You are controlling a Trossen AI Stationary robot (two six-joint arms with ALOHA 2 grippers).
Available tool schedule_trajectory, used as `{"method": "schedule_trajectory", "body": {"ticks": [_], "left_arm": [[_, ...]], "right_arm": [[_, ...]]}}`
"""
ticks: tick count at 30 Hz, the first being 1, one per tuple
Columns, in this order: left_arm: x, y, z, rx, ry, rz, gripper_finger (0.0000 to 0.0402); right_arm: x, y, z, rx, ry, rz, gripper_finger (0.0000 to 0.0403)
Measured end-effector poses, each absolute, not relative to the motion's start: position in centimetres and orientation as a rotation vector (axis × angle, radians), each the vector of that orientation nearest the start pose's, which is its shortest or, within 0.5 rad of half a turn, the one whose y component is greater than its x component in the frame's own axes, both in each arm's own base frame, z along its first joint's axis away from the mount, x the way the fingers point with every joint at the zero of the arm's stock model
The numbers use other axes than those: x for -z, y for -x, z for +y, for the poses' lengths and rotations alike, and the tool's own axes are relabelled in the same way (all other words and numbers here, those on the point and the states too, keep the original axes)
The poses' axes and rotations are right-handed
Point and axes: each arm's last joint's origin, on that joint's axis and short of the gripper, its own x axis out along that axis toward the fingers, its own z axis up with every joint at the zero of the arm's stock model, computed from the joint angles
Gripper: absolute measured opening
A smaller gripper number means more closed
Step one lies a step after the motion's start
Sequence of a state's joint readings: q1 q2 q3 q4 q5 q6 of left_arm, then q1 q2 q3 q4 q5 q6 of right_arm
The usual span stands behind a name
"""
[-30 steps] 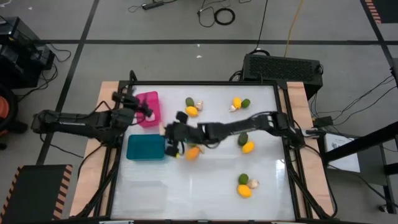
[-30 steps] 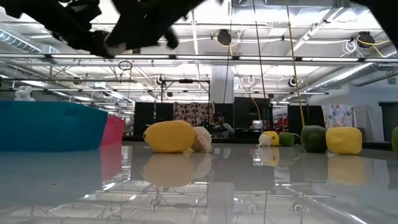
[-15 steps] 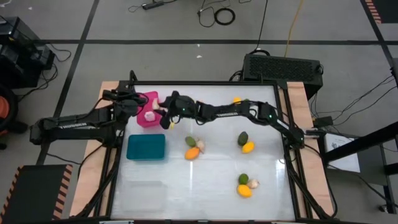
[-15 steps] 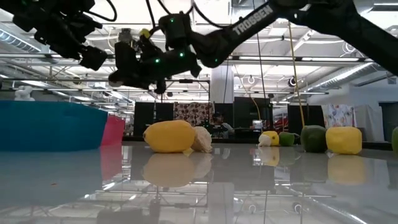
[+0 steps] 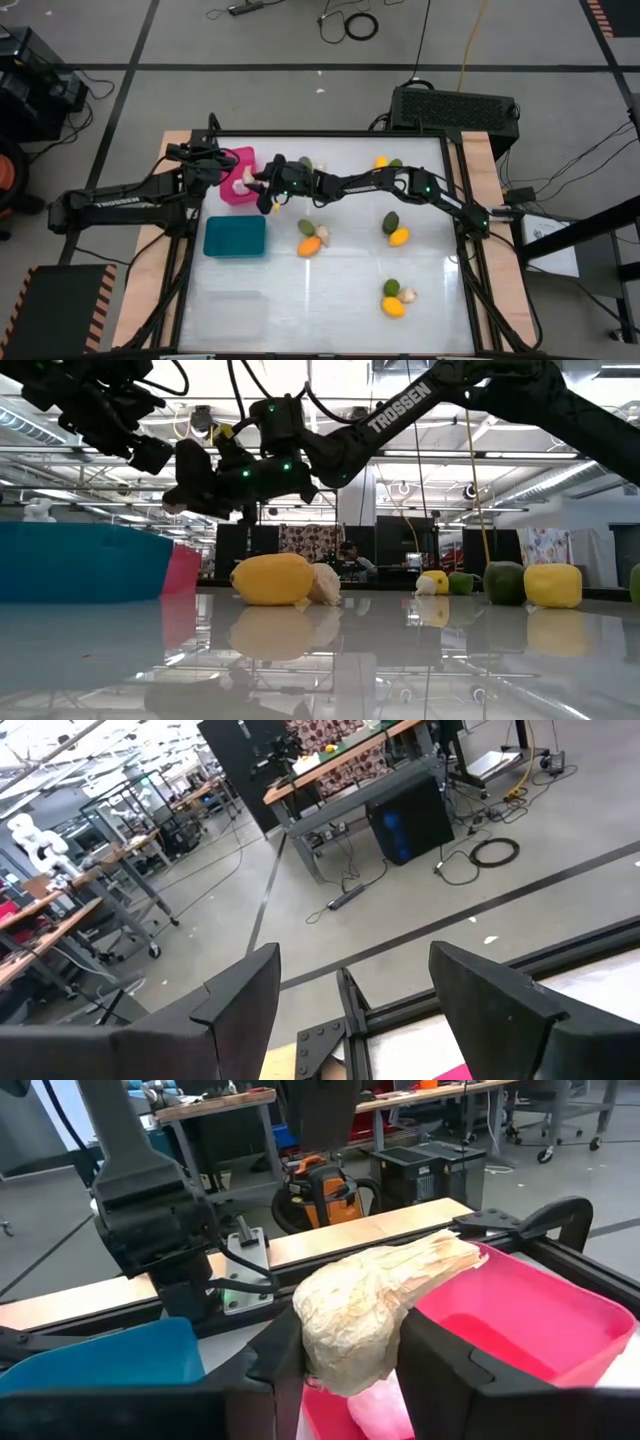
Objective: Sort produce into baskets
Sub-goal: Put the white garlic into the pink bin
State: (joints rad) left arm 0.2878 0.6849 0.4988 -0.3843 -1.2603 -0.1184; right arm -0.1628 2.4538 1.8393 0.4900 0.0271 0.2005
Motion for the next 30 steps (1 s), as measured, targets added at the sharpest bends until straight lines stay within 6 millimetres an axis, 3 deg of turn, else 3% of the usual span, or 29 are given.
{"method": "schedule_trajectory", "body": {"ticks": [11,17,20,25,30], "left_arm": [[-24.2,-12.0,6.4,-1.48,-0.184,0.472,0.0263],[-24.2,-12.0,6.4,-1.479,-0.185,0.473,0.0263],[-24.2,-12.0,6.4,-1.478,-0.185,0.474,0.0263],[-24.0,-12.2,6.3,-1.409,-0.165,0.489,0.0263],[-24.1,-12.9,6.2,-1.213,-0.105,0.479,0.0263]], "right_arm": [[-16.5,-54.7,-9.0,0.206,-0.255,0.122,0.0214],[-16.5,-54.7,-9.0,0.202,-0.259,0.127,0.0231],[-17.0,-54.3,-8.9,0.204,-0.264,0.21,0.0233],[-21.4,-51.8,-9.0,0.219,-0.221,0.427,0.0231],[-25.9,-47.8,-9.7,0.345,-0.191,0.624,0.023]]}}
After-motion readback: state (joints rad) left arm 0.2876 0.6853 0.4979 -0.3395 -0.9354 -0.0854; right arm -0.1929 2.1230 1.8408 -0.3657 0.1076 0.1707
